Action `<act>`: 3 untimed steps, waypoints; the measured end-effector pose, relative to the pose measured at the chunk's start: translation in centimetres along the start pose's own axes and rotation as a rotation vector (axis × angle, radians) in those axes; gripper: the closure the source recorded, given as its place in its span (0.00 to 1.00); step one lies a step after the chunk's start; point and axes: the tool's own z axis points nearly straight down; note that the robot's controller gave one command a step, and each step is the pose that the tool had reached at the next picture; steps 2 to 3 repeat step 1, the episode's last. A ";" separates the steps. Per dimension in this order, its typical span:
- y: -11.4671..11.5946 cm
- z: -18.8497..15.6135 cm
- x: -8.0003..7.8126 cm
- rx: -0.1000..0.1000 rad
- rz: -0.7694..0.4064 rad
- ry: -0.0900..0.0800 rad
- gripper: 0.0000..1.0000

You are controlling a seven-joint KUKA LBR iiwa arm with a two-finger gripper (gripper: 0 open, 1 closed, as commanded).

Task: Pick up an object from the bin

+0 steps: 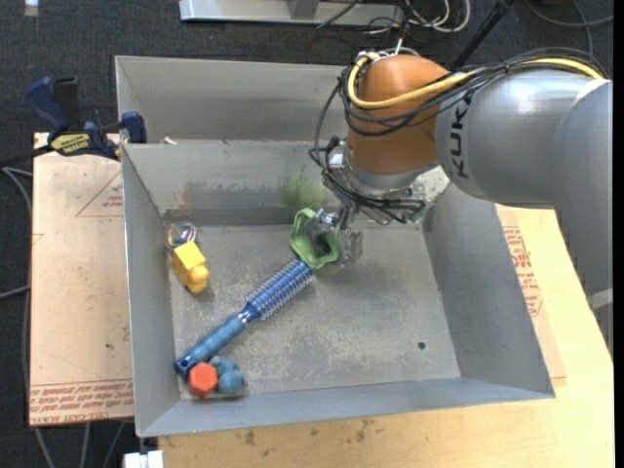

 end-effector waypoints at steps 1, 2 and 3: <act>-0.8 -14.1 1.9 0.008 -0.005 -0.005 1.00; -0.8 -14.1 1.9 0.008 -0.005 -0.005 1.00; -0.8 -14.1 1.9 0.008 -0.005 -0.005 1.00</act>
Offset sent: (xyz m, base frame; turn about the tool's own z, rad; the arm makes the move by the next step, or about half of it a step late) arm -0.0090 -0.0196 0.1349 -0.0091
